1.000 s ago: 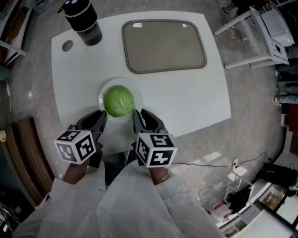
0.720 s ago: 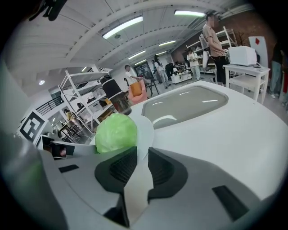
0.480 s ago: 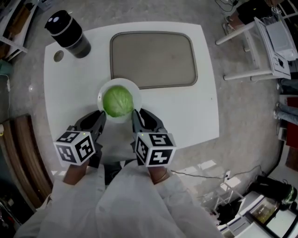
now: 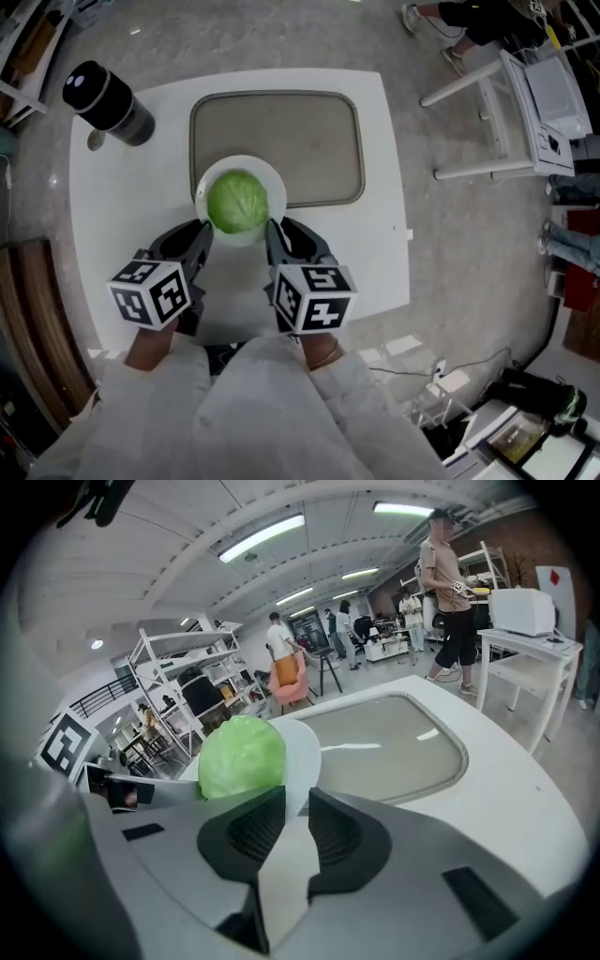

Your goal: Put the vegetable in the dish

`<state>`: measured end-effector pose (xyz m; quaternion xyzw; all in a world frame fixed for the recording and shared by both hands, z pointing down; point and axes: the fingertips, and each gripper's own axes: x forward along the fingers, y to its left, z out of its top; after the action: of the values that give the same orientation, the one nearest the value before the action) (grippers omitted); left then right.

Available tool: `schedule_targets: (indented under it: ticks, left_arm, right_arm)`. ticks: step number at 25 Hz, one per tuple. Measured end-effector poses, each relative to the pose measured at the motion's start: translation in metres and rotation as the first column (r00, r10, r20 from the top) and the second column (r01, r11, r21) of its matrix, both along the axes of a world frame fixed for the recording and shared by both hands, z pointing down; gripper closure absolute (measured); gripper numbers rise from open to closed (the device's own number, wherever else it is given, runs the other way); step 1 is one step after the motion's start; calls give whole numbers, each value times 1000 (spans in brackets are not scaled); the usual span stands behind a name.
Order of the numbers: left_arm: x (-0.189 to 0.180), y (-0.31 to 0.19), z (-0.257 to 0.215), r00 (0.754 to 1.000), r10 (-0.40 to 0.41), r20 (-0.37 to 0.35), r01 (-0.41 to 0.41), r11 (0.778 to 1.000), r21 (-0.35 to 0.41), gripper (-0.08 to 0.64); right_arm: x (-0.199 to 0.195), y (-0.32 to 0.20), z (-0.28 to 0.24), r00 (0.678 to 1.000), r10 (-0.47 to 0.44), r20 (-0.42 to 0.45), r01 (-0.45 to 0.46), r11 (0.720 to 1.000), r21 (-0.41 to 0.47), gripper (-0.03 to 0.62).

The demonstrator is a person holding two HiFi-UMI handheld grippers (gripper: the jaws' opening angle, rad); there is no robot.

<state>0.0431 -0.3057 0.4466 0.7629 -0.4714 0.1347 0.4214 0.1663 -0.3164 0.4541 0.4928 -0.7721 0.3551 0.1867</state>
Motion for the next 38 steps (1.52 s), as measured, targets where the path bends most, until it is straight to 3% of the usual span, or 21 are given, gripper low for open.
schedule_targets:
  ticks: [9,23,38]
  left_arm:
    - [33,-54,-1,999,27,20,-28,999,30,495]
    - [49,-118,32,999,23,33,-23,999,23,495]
    - [50,-131,63,999,21,32,-20,999,-38,495]
  right_arm:
    - [33,-52,3,1000,2,5,-2,1000,-4,506]
    - [48,-114,33,1000,6,-16,-6,1000,-28,506]
    - [49,-128,60,999,3,-38,-6,998,-69,505]
